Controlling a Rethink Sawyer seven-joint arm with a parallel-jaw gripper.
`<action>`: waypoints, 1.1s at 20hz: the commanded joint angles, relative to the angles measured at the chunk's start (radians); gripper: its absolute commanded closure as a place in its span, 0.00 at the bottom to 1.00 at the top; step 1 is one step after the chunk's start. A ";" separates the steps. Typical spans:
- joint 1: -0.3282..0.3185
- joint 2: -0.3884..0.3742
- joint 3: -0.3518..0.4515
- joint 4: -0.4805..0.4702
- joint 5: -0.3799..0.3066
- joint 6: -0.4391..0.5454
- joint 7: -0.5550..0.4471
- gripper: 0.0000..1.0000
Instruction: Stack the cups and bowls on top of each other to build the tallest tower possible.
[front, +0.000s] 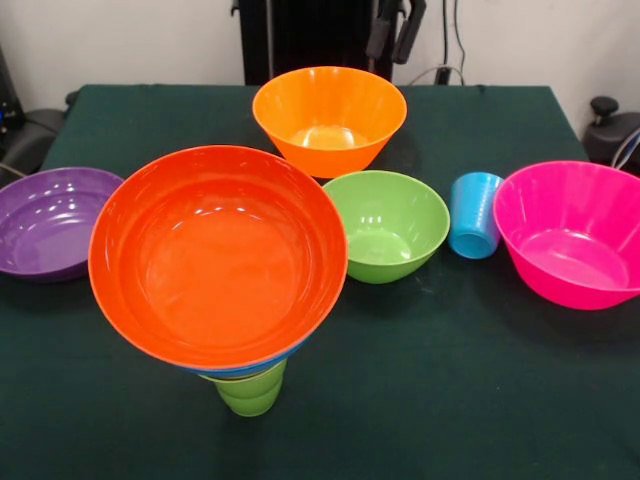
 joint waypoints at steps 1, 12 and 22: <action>0.013 -0.050 0.036 0.230 0.028 -0.061 0.193 0.00; -0.091 -0.084 0.105 0.359 -0.033 -0.208 0.149 0.00; -0.091 -0.014 0.103 0.389 -0.010 -0.319 0.136 0.00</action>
